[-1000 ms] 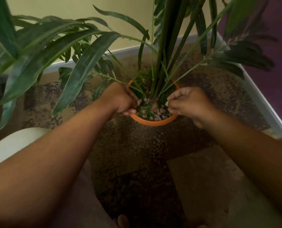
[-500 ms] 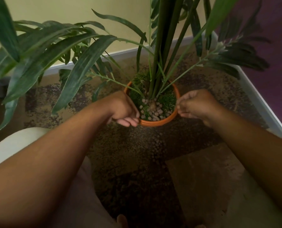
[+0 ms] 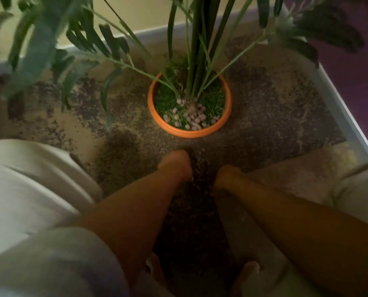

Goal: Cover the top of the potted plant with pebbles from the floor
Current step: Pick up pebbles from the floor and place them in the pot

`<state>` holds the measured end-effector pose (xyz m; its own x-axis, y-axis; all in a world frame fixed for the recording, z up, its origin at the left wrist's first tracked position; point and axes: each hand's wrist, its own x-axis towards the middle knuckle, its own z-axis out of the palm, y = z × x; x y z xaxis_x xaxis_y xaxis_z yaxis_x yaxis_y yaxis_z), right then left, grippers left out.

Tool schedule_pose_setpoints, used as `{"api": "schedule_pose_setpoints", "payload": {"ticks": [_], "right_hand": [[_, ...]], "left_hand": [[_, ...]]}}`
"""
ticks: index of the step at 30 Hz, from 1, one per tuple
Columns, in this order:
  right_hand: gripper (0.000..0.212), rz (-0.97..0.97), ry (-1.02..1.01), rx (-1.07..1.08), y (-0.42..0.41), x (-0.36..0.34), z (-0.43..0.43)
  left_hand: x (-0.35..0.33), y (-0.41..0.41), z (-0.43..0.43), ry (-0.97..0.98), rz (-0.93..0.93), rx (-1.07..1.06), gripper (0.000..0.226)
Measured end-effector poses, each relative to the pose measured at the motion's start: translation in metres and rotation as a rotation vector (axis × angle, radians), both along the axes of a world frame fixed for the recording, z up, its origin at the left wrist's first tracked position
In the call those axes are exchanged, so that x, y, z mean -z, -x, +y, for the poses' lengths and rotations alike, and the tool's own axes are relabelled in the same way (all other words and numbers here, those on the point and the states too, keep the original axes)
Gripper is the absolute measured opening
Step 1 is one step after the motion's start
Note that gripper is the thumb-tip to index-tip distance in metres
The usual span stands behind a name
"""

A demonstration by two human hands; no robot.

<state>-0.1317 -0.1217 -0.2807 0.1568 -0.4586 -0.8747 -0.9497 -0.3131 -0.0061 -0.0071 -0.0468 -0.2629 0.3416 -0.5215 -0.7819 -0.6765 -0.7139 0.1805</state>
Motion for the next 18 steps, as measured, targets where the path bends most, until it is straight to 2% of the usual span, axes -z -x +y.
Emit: {"api": "schedule_pose_setpoints", "payload": {"ticks": [2, 3, 4, 5, 7, 11, 18], "right_hand": [[0.084, -0.010, -0.018, 0.072, 0.003, 0.012, 0.013], [0.090, -0.024, -0.006, 0.156, 0.004, 0.016, 0.020], [0.087, -0.044, 0.018, 0.276, 0.004, 0.023, 0.026], [0.075, -0.060, 0.063, 0.344, 0.005, 0.029, 0.031], [0.051, -0.091, 0.183, 0.330, 0.006, 0.041, 0.035], [0.044, -0.144, 0.208, 0.347, 0.007, 0.038, 0.028], [0.032, -0.227, 0.290, 0.339, -0.001, 0.023, 0.003]], "left_hand": [[0.014, 0.014, 0.008, -0.024, 0.059, -0.042, 0.079], [0.022, 0.020, 0.011, -0.004, 0.080, -0.077, 0.082], [0.027, 0.027, 0.013, 0.028, 0.087, -0.122, 0.079], [0.031, 0.032, 0.014, 0.065, 0.084, -0.169, 0.071], [0.033, 0.039, 0.012, 0.126, 0.060, -0.233, 0.051], [0.033, 0.045, 0.008, 0.193, 0.023, -0.318, 0.033], [0.039, 0.043, 0.004, 0.148, 0.006, -0.470, 0.026]]}}
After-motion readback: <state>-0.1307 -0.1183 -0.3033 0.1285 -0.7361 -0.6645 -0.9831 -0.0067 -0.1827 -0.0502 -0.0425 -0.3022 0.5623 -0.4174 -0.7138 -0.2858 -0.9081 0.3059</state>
